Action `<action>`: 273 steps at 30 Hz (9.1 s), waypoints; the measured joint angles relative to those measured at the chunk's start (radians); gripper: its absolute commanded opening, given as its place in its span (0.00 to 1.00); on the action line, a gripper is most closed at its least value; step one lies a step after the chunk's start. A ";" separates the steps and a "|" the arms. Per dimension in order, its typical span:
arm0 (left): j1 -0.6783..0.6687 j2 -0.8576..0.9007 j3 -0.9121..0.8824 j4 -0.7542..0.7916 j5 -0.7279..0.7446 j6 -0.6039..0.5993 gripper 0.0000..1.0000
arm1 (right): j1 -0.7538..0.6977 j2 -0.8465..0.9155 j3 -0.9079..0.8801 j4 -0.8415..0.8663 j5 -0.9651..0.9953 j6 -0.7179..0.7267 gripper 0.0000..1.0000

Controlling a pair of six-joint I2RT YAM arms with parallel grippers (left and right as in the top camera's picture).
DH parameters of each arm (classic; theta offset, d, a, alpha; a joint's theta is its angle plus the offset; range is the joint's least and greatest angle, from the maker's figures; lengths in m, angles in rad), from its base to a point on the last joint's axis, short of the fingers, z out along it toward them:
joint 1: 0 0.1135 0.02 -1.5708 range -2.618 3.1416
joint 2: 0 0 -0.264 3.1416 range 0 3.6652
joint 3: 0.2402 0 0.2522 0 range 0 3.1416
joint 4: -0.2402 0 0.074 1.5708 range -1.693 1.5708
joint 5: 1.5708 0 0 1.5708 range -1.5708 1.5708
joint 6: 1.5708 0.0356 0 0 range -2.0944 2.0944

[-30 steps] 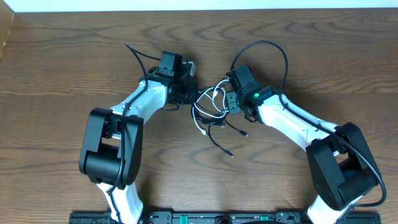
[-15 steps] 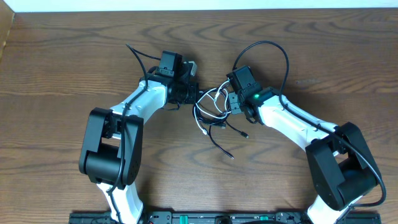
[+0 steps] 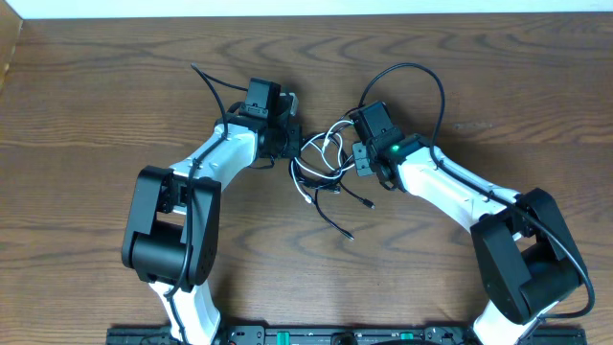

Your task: Untangle cables

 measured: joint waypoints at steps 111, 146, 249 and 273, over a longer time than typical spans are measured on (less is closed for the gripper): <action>-0.050 0.000 0.000 -0.002 -0.119 0.000 0.08 | -0.030 -0.115 -0.004 -0.085 0.269 -0.084 0.36; -0.050 0.000 0.000 -0.002 -0.119 0.000 0.08 | -0.030 0.062 -0.007 0.049 -0.109 -0.075 0.46; -0.050 -0.003 0.000 -0.024 -0.107 0.000 0.08 | -0.369 0.036 -0.112 0.140 0.006 0.009 0.82; -0.060 -0.079 0.000 -0.057 -0.108 0.006 0.21 | -0.369 0.036 -0.113 0.143 -0.008 0.013 0.99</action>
